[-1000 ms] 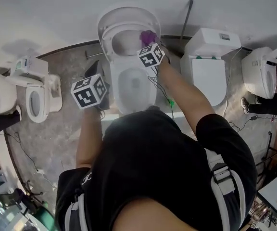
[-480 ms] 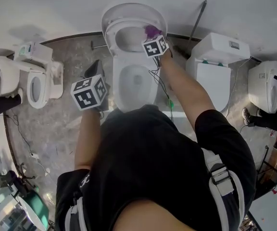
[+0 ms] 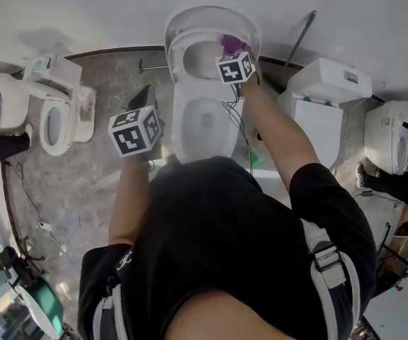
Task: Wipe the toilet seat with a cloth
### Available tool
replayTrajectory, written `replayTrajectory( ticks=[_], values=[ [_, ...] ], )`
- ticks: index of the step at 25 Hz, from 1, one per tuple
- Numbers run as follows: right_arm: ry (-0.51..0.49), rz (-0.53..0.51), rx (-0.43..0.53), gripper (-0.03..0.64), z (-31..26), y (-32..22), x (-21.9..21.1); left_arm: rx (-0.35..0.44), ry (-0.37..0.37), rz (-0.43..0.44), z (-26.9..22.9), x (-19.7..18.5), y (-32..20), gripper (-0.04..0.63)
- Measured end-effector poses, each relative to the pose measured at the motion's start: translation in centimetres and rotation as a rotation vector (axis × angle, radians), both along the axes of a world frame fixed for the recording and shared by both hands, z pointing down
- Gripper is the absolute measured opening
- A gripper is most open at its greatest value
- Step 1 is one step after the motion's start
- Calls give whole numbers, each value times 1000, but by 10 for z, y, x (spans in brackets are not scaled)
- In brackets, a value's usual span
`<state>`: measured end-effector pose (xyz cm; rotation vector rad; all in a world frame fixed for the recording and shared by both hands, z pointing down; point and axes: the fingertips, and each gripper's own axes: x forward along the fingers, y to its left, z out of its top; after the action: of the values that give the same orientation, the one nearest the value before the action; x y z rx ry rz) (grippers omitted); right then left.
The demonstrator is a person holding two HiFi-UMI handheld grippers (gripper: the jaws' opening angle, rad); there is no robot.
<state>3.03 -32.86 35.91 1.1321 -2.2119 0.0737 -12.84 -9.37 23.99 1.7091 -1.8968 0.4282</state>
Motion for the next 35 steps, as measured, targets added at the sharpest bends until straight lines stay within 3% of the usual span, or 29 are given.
replayTrajectory(
  ticks=[18, 31, 35],
  values=[
    [144, -301, 89, 49, -12, 22, -126, -22, 62, -91, 22, -63, 39, 9],
    [216, -360, 53, 49, 24, 35, -188, -50, 54, -104, 28, -115, 58, 9],
    [175, -334, 55, 49, 29, 39, -200, -60, 69, -98, 31, -131, 61, 9]
  ],
)
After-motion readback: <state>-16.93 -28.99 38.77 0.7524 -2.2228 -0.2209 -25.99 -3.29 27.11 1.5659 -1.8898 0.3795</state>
